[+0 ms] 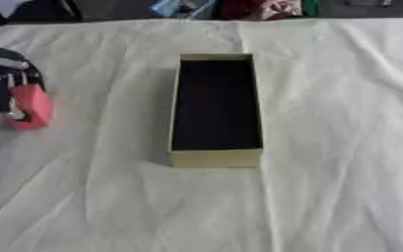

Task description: Pick up objects on the table and place them in the box.

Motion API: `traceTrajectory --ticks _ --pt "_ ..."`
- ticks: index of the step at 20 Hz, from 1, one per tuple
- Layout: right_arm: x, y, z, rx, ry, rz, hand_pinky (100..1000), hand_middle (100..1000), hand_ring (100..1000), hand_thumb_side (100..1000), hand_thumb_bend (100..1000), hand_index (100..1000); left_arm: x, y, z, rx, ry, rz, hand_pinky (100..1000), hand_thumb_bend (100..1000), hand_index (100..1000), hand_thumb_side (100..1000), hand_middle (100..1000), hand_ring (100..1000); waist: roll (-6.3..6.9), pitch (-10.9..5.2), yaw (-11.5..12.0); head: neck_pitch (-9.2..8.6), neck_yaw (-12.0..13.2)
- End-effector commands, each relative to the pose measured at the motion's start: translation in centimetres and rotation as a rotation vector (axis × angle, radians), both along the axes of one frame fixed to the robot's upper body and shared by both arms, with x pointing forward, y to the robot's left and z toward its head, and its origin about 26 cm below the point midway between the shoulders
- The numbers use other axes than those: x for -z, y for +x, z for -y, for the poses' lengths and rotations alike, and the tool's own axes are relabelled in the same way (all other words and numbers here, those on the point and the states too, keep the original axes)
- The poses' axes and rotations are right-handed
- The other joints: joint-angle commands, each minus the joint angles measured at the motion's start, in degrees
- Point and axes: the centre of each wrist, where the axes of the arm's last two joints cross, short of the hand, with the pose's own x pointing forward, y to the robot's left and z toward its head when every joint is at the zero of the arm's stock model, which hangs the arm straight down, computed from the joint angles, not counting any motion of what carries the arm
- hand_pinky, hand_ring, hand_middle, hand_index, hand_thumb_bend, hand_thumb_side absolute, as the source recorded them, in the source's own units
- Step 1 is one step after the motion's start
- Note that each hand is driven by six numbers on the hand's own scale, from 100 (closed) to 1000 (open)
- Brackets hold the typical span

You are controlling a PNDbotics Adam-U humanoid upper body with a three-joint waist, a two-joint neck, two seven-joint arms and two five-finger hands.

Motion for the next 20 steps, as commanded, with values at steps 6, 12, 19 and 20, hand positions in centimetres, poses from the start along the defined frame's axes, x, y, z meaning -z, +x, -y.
traceTrajectory --ticks 6,12,19,20 --pt "-0.9 -0.3 0.2 0.014 -0.018 0.029 874 826 832 514 100 834 -2.8 -0.6 -0.4 -0.028 0.051 0.068 591 426 653 100 592 603 -0.07 -1.41 0.36 -0.02 -0.28" --pt "-0.9 -0.4 0.3 0.018 -0.017 0.028 874 826 831 512 100 834 -4.9 -0.5 1.1 0.014 0.051 0.135 584 404 635 100 582 595 0.11 -1.73 0.55 0.30 -0.49" --pt "-1.0 -0.4 0.3 0.012 -0.021 0.025 874 825 831 510 100 834 -8.5 0.2 6.0 0.145 0.053 0.249 573 378 636 100 573 587 0.38 -2.34 0.84 0.72 -0.73" --pt "-1.0 -0.4 0.3 0.011 -0.021 0.025 874 825 831 510 100 834 -9.1 0.3 7.0 0.169 0.045 0.268 571 372 637 100 572 586 0.43 -2.46 0.83 0.75 -0.75"
